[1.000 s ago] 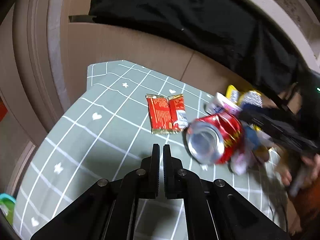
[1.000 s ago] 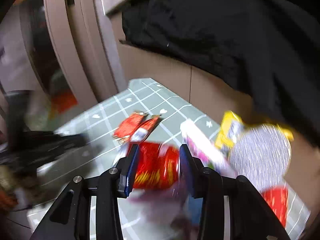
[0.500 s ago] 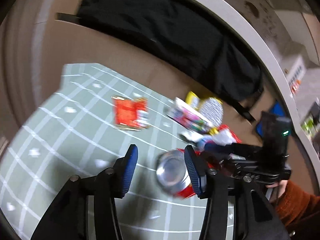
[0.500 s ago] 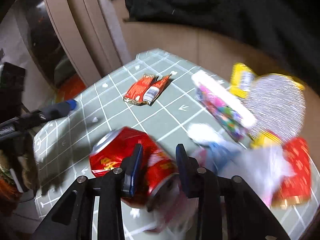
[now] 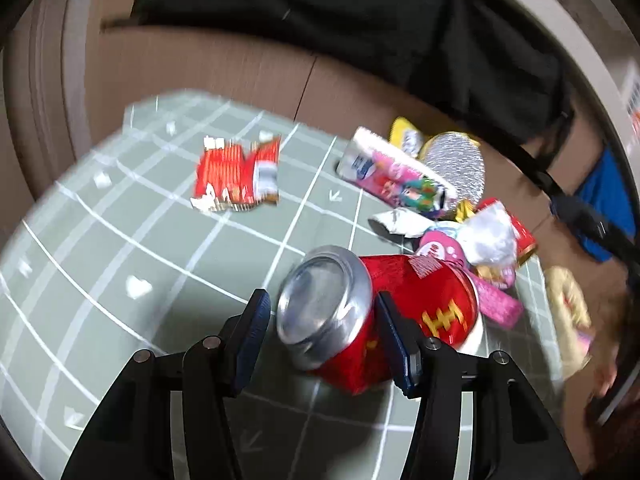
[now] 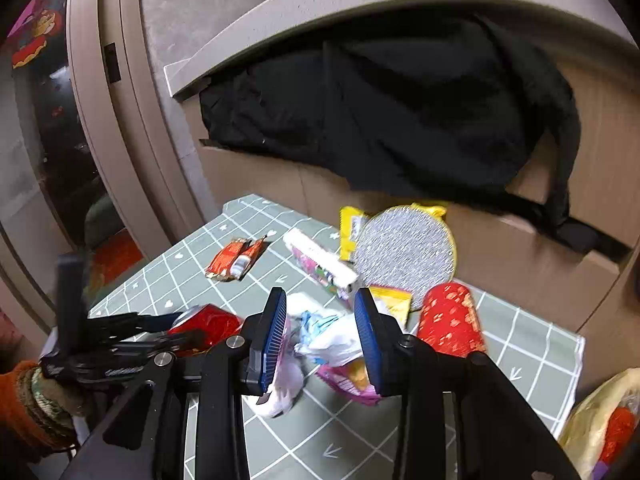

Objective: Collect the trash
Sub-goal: 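Grasp the red soda can with the left gripper while the right gripper reaches for wrappers, then close the right gripper on the two red snack wrappers, then carry the soda can and wrappers over the bin with both grippers, then open the left gripper over the bin while the right gripper releases the wrappers, then move both grippers back over the trash on the table, then grasp the pink Kleenex tissue pack with the left gripper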

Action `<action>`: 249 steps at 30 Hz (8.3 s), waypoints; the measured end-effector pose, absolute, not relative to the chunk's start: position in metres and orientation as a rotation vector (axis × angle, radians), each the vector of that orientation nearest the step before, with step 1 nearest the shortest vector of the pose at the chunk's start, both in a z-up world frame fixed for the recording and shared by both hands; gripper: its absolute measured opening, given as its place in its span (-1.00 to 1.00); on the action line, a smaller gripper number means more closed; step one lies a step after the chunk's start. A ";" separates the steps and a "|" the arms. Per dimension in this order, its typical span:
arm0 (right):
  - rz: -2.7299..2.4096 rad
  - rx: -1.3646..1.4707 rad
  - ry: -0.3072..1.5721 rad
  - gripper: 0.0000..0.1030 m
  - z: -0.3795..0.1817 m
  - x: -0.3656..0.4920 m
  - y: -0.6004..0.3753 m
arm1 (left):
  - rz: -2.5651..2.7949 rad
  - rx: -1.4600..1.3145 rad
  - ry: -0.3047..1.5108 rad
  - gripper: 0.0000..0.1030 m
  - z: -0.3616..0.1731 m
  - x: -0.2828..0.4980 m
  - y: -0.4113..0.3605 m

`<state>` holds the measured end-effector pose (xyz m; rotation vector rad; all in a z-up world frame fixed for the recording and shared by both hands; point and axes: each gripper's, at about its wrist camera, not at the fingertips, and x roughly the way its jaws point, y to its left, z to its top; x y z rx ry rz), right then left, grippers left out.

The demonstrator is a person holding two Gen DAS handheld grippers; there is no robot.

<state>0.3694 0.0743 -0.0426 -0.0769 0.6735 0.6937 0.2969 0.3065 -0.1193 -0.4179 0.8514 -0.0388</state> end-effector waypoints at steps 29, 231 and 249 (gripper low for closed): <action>0.658 -0.132 0.932 -0.33 -0.138 0.448 0.289 | 0.329 -0.441 0.552 0.01 -0.081 0.179 0.456; 0.461 -0.109 0.699 0.06 -0.079 0.396 0.009 | -0.048 -0.376 0.774 0.09 -0.099 0.234 0.303; 0.701 -0.149 0.750 -0.05 -0.082 0.328 0.054 | 0.017 -0.315 0.876 0.17 -0.134 0.266 0.287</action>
